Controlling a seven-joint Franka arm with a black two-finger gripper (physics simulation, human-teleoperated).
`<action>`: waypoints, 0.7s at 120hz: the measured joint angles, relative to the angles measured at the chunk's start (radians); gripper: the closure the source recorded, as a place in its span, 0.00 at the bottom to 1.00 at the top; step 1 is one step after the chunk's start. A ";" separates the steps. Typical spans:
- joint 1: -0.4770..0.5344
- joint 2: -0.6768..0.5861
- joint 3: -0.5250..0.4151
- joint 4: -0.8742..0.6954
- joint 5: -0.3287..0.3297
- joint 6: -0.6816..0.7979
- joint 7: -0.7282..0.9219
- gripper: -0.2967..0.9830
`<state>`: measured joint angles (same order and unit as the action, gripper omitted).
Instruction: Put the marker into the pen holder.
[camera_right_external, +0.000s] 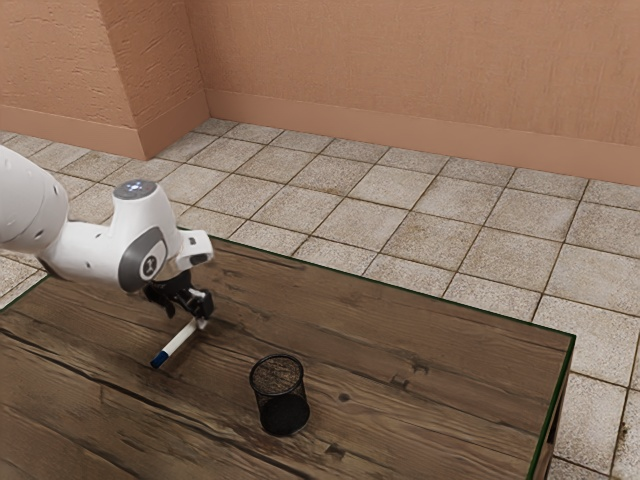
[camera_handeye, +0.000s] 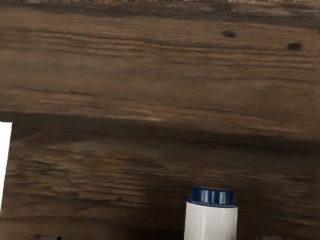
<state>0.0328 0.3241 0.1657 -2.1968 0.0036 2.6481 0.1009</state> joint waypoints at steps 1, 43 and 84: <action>0.000 0.000 0.000 0.000 -0.002 0.000 0.002 0.39; -0.006 -0.001 0.000 0.000 -0.029 0.006 0.059 0.79; -0.010 -0.022 0.001 0.000 -0.014 0.011 0.068 0.85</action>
<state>0.0227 0.3017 0.1669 -2.1972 -0.0105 2.6592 0.1688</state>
